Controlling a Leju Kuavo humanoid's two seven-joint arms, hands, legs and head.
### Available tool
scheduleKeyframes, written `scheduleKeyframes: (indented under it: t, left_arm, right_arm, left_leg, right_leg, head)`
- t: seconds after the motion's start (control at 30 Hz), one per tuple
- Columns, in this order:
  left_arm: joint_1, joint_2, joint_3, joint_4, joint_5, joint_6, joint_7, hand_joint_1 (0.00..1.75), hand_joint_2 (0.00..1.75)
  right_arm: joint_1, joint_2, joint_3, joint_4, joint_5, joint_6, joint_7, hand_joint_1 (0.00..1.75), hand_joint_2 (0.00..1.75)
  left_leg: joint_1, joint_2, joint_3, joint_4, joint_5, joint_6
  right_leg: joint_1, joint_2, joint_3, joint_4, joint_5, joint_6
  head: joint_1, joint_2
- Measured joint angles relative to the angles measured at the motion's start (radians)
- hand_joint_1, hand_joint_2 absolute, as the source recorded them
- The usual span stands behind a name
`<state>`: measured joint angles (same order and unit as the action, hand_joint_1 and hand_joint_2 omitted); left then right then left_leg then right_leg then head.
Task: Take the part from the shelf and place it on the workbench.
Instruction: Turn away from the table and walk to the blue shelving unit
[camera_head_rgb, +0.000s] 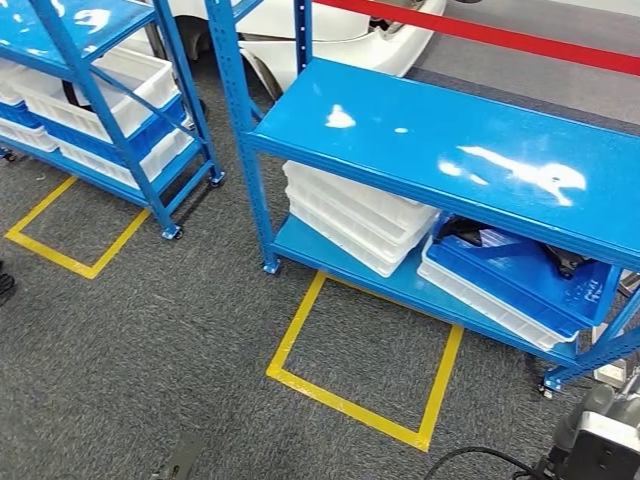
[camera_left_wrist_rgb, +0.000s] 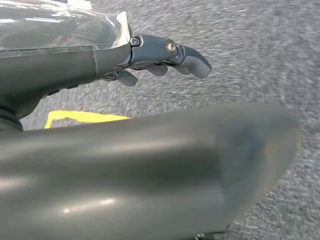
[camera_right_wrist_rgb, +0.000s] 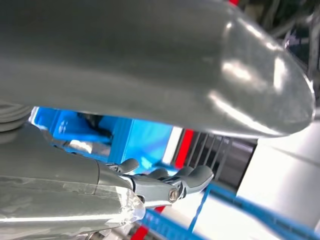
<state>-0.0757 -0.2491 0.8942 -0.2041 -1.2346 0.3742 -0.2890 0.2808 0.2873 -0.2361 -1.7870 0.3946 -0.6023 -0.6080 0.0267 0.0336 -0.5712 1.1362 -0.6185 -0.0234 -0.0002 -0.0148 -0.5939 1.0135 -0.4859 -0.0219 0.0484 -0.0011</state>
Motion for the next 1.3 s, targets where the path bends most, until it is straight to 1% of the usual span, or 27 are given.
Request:
scheduleKeyframes:
  t: [0.07, 0.1, 0.13, 0.17, 0.23, 0.27, 0.3, 0.37, 0.4, 0.47, 0.5, 0.57, 0.6, 0.63, 0.67, 0.7, 0.77, 0.83, 0.9, 0.97, 1.03, 1.1, 1.13, 1.17, 1.23, 1.27, 1.3]
  left_arm:
    - [0.004, 0.000, 0.000, 0.000, 0.000, 0.000, 0.000, 0.00, 0.00]
    - [0.006, 0.000, 0.000, 0.000, 0.000, 0.000, 0.000, 0.00, 0.00]
    - [0.007, 0.000, 0.000, 0.000, 0.000, 0.000, 0.000, 0.00, 0.00]
    - [0.008, 0.000, 0.000, 0.000, 0.000, 0.000, 0.000, 0.00, 0.00]
    - [0.007, 0.000, 0.000, 0.000, 0.000, 0.000, 0.000, 0.00, 0.00]
    - [0.007, 0.001, 0.001, 0.000, 0.000, 0.000, 0.000, 0.00, 0.00]
    - [0.006, 0.001, 0.001, 0.000, 0.000, 0.000, 0.000, 0.00, 0.00]
    - [0.004, 0.001, 0.001, 0.000, -0.001, -0.001, -0.001, 0.00, 0.00]
    - [0.002, 0.000, 0.002, 0.000, -0.001, -0.001, -0.001, 0.00, 0.00]
    - [0.000, 0.000, 0.004, 0.000, -0.001, 0.000, 0.000, 0.00, 0.00]
    - [0.001, -0.001, 0.004, 0.000, -0.001, 0.000, 0.000, 0.00, 0.00]
    - [0.004, -0.001, 0.006, 0.000, -0.001, 0.000, 0.004, 0.00, 0.00]
    - [0.004, -0.002, 0.006, 0.000, -0.001, 0.001, 0.006, 0.00, 0.00]
    - [0.004, -0.002, 0.007, 0.000, -0.001, 0.003, 0.008, 0.00, 0.00]
    - [0.004, -0.002, 0.008, 0.000, -0.001, 0.004, 0.010, 0.00, 0.00]
    - [0.004, -0.002, 0.008, 0.000, -0.002, 0.006, 0.012, 0.00, 0.00]
    - [0.004, -0.004, 0.009, 0.000, -0.003, 0.008, 0.018, 0.00, 0.00]
    - [0.004, -0.007, 0.010, 0.000, -0.007, 0.011, 0.023, 0.00, 0.00]
    - [0.003, -0.009, 0.010, 0.000, -0.012, 0.012, 0.027, 0.00, 0.00]
    - [0.002, -0.010, 0.010, 0.000, -0.018, 0.015, 0.028, 0.00, 0.00]
    - [0.003, -0.009, 0.010, 0.000, -0.021, 0.017, 0.030, 0.00, 0.00]
    - [0.005, -0.009, 0.010, 0.000, -0.023, 0.017, 0.032, 0.00, 0.00]
    - [0.006, -0.009, 0.010, 0.000, -0.024, 0.017, 0.033, 0.00, 0.00]
    - [0.007, -0.009, 0.010, 0.000, -0.024, 0.017, 0.034, 0.00, 0.00]
    - [0.006, -0.008, 0.010, 0.000, -0.030, 0.017, 0.035, 0.00, 0.00]
    - [0.005, -0.008, 0.010, 0.000, -0.034, 0.016, 0.035, 0.00, 0.00]
    - [0.003, -0.007, 0.009, 0.000, -0.039, 0.015, 0.035, 0.00, 0.00]
  right_arm:
    - [-0.002, 0.000, 0.000, 0.004, 0.000, 0.002, 0.002, 0.00, 0.00]
    - [-0.001, 0.000, 0.000, 0.007, 0.000, 0.005, 0.005, 0.00, 0.00]
    - [-0.002, 0.000, -0.001, 0.011, 0.000, 0.007, 0.009, 0.00, 0.00]
    - [-0.002, 0.000, -0.002, 0.014, -0.001, 0.010, 0.013, 0.00, 0.00]
    - [-0.004, 0.000, -0.005, 0.024, -0.002, 0.016, 0.020, 0.00, 0.00]
    - [-0.006, -0.001, -0.007, 0.029, -0.003, 0.020, 0.023, 0.00, 0.00]
    - [-0.008, -0.001, -0.009, 0.035, -0.005, 0.026, 0.027, 0.00, 0.00]
    - [-0.014, -0.002, -0.023, 0.056, -0.016, 0.044, 0.040, 0.00, 0.00]
    - [-0.019, -0.002, -0.038, 0.074, -0.026, 0.059, 0.046, 0.00, 0.00]
    - [-0.042, -0.004, -0.080, 0.128, -0.046, 0.092, 0.053, 0.00, 0.00]
    - [-0.060, -0.004, -0.106, 0.167, -0.051, 0.107, 0.054, 0.00, 0.00]
    - [-0.101, -0.010, -0.169, 0.279, -0.053, 0.127, 0.054, 0.00, 0.00]
    - [-0.121, -0.016, -0.206, 0.350, -0.050, 0.133, 0.050, 0.00, 0.00]
    - [-0.139, -0.025, -0.245, 0.428, -0.045, 0.136, 0.043, 0.00, 0.00]
    - [-0.159, -0.036, -0.282, 0.505, -0.038, 0.138, 0.033, 0.00, 0.00]
    - [-0.182, -0.051, -0.322, 0.592, -0.029, 0.139, 0.024, 0.00, 0.00]
    - [-0.230, -0.087, -0.396, 0.779, -0.012, 0.140, 0.020, 0.00, 0.00]
    - [-0.269, -0.123, -0.461, 0.967, 0.004, 0.140, 0.038, 0.00, 0.00]
    - [-0.284, -0.149, -0.509, 1.115, 0.024, 0.137, 0.080, 0.00, 0.00]
    - [-0.293, -0.163, -0.535, 1.229, 0.054, 0.132, 0.140, 0.00, 0.00]
    - [-0.305, -0.171, -0.544, 1.318, 0.085, 0.128, 0.196, 0.00, 0.00]
    - [-0.312, -0.176, -0.548, 1.382, 0.102, 0.124, 0.228, 0.00, 0.00]
    - [-0.314, -0.178, -0.549, 1.405, 0.106, 0.123, 0.235, 0.00, 0.00]
    - [-0.314, -0.179, -0.550, 1.426, 0.111, 0.124, 0.247, 0.00, 0.00]
    - [-0.317, -0.181, -0.549, 1.460, 0.138, 0.144, 0.307, 0.00, 0.00]
    - [-0.321, -0.181, -0.547, 1.475, 0.157, 0.165, 0.355, 0.00, 0.00]
    - [-0.323, -0.182, -0.544, 1.489, 0.176, 0.194, 0.411, 0.00, 0.00]
  left_leg:
    - [-0.002, -0.020, -0.070, 0.130, -0.048, 0.002]
    - [-0.003, -0.024, -0.092, 0.162, -0.047, 0.003]
    - [-0.003, -0.026, -0.097, 0.154, -0.025, 0.005]
    - [-0.004, -0.031, -0.085, 0.108, 0.016, 0.008]
    - [-0.002, -0.063, -0.039, -0.019, 0.094, 0.015]
    - [-0.001, -0.080, -0.020, -0.065, 0.111, 0.018]
    - [-0.001, -0.092, -0.010, -0.089, 0.114, 0.019]
    - [-0.002, -0.088, -0.004, -0.101, 0.107, 0.023]
    - [-0.001, -0.081, -0.001, -0.104, 0.108, 0.028]
    - [0.003, -0.062, 0.007, -0.111, 0.109, 0.038]
    - [0.003, -0.050, 0.011, -0.112, 0.107, 0.043]
    - [0.002, -0.026, 0.015, -0.112, 0.101, 0.047]
    - [0.002, -0.015, 0.018, -0.112, 0.098, 0.047]
    - [0.002, -0.006, 0.021, -0.112, 0.095, 0.046]
    - [0.002, 0.002, 0.026, -0.112, 0.090, 0.044]
    - [0.002, 0.011, 0.033, -0.112, 0.085, 0.041]
    - [-0.001, 0.027, 0.045, -0.114, 0.075, 0.033]
    - [-0.005, 0.044, 0.051, -0.118, 0.069, 0.023]
    - [-0.005, 0.056, 0.060, -0.123, 0.061, 0.013]
    - [-0.004, 0.031, 0.054, -0.093, 0.034, 0.007]
    - [-0.004, -0.009, -0.003, 0.024, -0.023, 0.007]
    - [-0.007, -0.023, -0.077, 0.150, -0.059, 0.008]
    - [-0.009, -0.025, -0.095, 0.167, -0.048, 0.010]
    - [-0.010, -0.026, -0.094, 0.142, -0.015, 0.012]
    - [-0.011, -0.029, -0.051, 0.018, 0.073, 0.021]
    - [-0.011, -0.031, -0.028, -0.043, 0.102, 0.024]
    - [-0.012, -0.033, -0.014, -0.080, 0.115, 0.027]
  right_leg:
    - [0.001, 0.027, 0.003, 0.000, -0.003, -0.007]
    - [0.002, 0.042, 0.006, 0.000, -0.005, -0.008]
    - [0.002, 0.058, 0.010, 0.001, -0.007, -0.008]
    - [0.002, 0.073, 0.015, 0.001, -0.010, -0.006]
    - [0.003, 0.100, 0.024, 0.003, -0.017, -0.001]
    - [0.003, 0.111, 0.024, 0.005, -0.020, 0.003]
    - [0.002, 0.121, 0.022, 0.006, -0.021, 0.008]
    - [-0.002, 0.138, 0.017, 0.005, -0.020, 0.020]
    - [-0.002, 0.131, 0.017, 0.006, -0.023, 0.025]
    - [-0.001, 0.086, -0.003, 0.051, -0.049, 0.039]
    - [-0.002, 0.057, -0.027, 0.101, -0.073, 0.046]
    - [-0.008, 0.031, -0.098, 0.226, -0.117, 0.057]
    - [-0.011, 0.026, -0.122, 0.264, -0.122, 0.060]
    - [-0.014, 0.023, -0.130, 0.268, -0.107, 0.063]
    - [-0.016, 0.018, -0.117, 0.231, -0.076, 0.063]
    - [-0.015, 0.007, -0.087, 0.163, -0.035, 0.061]
    - [-0.002, -0.039, -0.033, 0.045, 0.011, 0.049]
    - [0.012, -0.063, -0.020, 0.012, 0.010, 0.036]
    - [0.011, -0.046, -0.018, 0.005, 0.009, 0.025]
    - [0.005, -0.027, -0.008, -0.005, 0.010, 0.013]
    - [0.002, -0.006, -0.002, -0.010, 0.008, 0.002]
    - [0.004, 0.014, 0.003, -0.009, 0.004, -0.003]
    - [0.005, 0.023, 0.007, -0.009, 0.001, -0.004]
    - [0.006, 0.031, 0.013, -0.008, -0.003, -0.004]
    - [0.007, 0.042, 0.027, -0.007, -0.012, -0.001]
    - [0.009, 0.047, 0.030, -0.005, -0.016, 0.003]
    - [0.010, 0.049, 0.031, -0.003, -0.019, 0.007]
  head:
    - [-0.002, 0.000]
    - [-0.002, 0.000]
    - [-0.002, 0.000]
    - [-0.002, 0.000]
    - [-0.001, 0.000]
    - [-0.001, 0.000]
    - [-0.001, 0.000]
    - [-0.001, 0.000]
    - [0.000, 0.000]
    - [0.003, 0.000]
    - [0.005, 0.000]
    - [0.006, 0.000]
    - [0.006, 0.000]
    - [0.006, 0.000]
    - [0.006, 0.000]
    - [0.006, 0.000]
    - [0.006, 0.000]
    - [0.005, 0.000]
    - [0.004, 0.000]
    - [0.003, 0.000]
    - [0.000, 0.000]
    - [-0.001, 0.000]
    - [-0.001, 0.000]
    - [-0.001, 0.000]
    - [-0.001, 0.000]
    - [-0.001, 0.000]
    - [-0.001, 0.000]
